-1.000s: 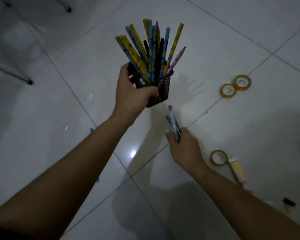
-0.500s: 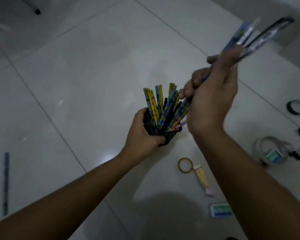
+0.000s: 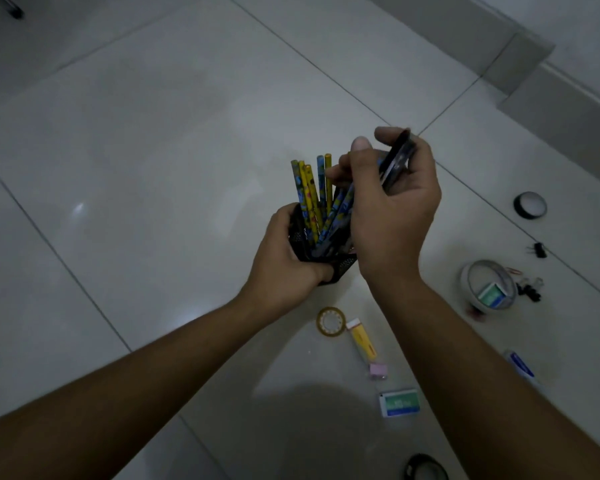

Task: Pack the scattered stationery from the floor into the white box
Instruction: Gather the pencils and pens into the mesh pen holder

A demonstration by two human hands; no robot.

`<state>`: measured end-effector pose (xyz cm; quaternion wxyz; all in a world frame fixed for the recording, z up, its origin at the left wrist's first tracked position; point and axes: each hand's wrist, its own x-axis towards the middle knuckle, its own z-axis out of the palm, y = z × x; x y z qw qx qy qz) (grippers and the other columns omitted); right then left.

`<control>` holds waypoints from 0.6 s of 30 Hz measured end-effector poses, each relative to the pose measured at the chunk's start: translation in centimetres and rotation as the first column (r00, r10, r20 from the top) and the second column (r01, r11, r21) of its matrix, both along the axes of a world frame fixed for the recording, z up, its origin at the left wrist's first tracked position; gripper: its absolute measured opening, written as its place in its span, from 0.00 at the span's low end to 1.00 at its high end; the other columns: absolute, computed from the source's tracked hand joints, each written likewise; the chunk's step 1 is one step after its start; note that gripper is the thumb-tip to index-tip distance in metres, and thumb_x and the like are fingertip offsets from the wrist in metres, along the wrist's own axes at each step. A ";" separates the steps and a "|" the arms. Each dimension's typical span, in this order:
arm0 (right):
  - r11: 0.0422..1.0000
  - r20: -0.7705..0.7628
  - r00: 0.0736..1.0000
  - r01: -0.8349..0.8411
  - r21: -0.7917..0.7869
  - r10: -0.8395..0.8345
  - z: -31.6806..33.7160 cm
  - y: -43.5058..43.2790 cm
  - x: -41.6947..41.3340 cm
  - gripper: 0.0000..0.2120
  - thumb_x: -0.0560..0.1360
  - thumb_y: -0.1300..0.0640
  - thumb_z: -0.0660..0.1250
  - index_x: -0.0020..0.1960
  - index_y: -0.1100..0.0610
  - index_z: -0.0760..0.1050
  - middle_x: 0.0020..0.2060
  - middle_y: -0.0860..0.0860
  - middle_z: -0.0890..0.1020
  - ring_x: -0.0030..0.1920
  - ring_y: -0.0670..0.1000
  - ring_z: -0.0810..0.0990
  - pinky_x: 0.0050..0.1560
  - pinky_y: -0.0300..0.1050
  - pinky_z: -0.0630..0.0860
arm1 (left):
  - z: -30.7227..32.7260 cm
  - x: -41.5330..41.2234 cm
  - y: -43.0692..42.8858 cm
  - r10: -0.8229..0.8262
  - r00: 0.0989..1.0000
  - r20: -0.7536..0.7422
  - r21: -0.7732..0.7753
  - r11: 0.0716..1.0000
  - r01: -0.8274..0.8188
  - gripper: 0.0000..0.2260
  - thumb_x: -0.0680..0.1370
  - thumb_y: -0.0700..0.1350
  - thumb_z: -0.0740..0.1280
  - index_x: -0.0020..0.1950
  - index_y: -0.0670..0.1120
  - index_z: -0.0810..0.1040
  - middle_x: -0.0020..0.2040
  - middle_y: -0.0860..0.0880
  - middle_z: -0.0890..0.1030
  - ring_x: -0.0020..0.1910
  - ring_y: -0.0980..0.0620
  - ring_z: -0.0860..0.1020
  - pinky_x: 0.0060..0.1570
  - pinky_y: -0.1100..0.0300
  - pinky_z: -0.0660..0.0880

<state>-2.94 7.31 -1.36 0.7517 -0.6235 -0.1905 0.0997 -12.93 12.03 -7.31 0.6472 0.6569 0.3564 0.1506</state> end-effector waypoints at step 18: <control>0.947 0.403 0.877 -0.152 -0.283 0.261 3.4 -6.5 5.6 0.12 0.78 0.67 0.61 0.61 0.61 0.73 0.54 0.54 0.82 0.60 0.49 0.80 0.62 0.47 0.76 | 1.5 1.0 -1.6 -0.063 0.998 -0.005 0.006 0.998 0.063 0.37 0.56 0.39 0.74 0.65 0.51 0.69 0.57 0.54 0.76 0.49 0.73 0.75 0.40 0.79 0.71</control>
